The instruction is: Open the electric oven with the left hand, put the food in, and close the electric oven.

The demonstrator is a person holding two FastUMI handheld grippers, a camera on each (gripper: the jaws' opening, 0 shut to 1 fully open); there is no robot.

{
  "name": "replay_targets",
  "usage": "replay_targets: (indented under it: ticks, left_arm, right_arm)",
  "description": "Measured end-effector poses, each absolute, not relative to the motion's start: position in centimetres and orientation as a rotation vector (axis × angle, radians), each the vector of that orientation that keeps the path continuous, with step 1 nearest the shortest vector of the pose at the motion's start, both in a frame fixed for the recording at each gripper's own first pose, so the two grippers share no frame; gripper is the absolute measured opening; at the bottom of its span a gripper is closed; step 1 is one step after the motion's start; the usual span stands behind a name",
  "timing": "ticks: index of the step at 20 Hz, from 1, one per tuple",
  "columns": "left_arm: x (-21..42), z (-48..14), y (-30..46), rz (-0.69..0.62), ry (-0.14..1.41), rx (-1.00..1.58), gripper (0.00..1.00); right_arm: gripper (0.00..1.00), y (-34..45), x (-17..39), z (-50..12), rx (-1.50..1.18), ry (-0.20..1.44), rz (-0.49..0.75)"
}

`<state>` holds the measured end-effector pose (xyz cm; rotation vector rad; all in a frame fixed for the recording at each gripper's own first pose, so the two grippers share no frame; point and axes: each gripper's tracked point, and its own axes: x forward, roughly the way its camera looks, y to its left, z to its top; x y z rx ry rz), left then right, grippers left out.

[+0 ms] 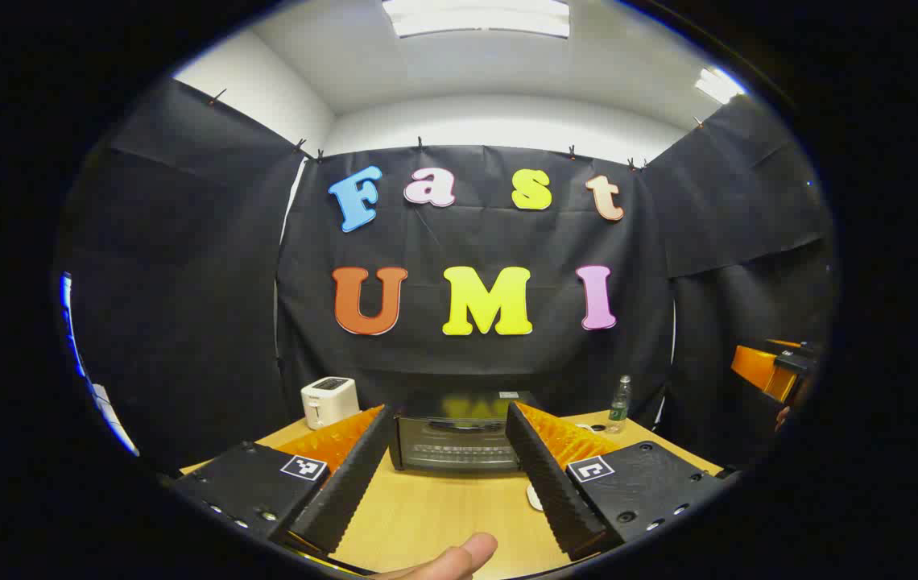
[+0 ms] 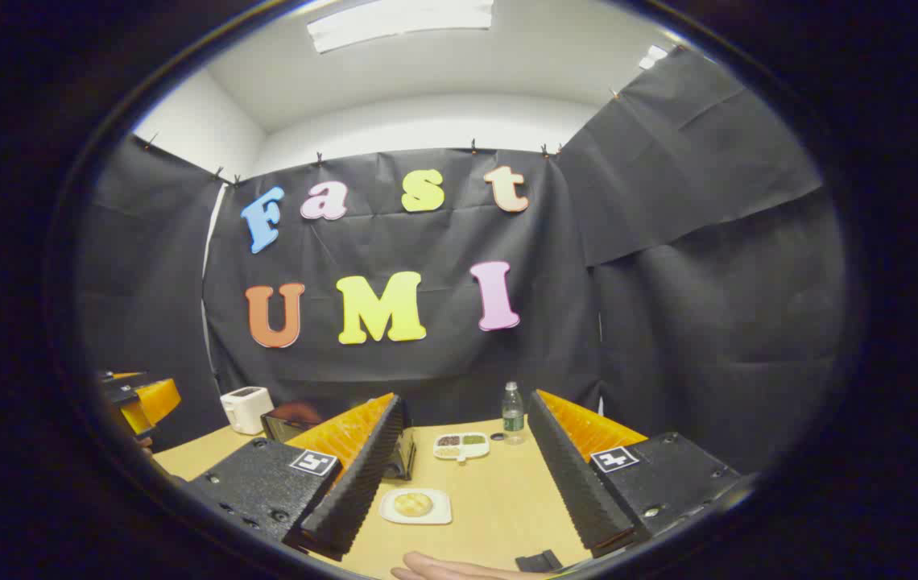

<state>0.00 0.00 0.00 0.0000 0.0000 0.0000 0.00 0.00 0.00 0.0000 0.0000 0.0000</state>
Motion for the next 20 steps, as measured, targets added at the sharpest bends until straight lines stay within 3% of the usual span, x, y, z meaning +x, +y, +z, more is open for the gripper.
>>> replay_targets:
  ticks: [1, 15, 16, 17, 20]
  left_arm:
    - [-0.1, -0.4, 0.1, 0.004, 0.004, 0.008, 0.93]
    - [0.0, -1.3, -0.3, 0.002, 0.02, 0.027, 0.94]
    - [0.1, -1.2, -0.3, 0.004, 0.018, 0.029, 0.84]
    - [0.3, -1.1, -0.5, 0.005, 0.014, 0.032, 0.94]
    - [1.3, -1.1, -1.5, -0.03, 0.019, 0.012, 0.93]
  right_arm:
    - [0.95, 0.5, -0.3, -0.1, -0.006, 0.0, 0.011]
    - [0.96, 0.2, 0.3, -3.2, -0.037, 0.054, 0.043]
    - [0.96, 0.0, 0.4, -3.1, -0.035, 0.053, 0.043]
    - [0.96, -0.2, 0.5, -3.2, -0.034, 0.052, 0.039]
    - [0.96, -0.6, 0.6, -3.3, -0.031, 0.05, 0.035]
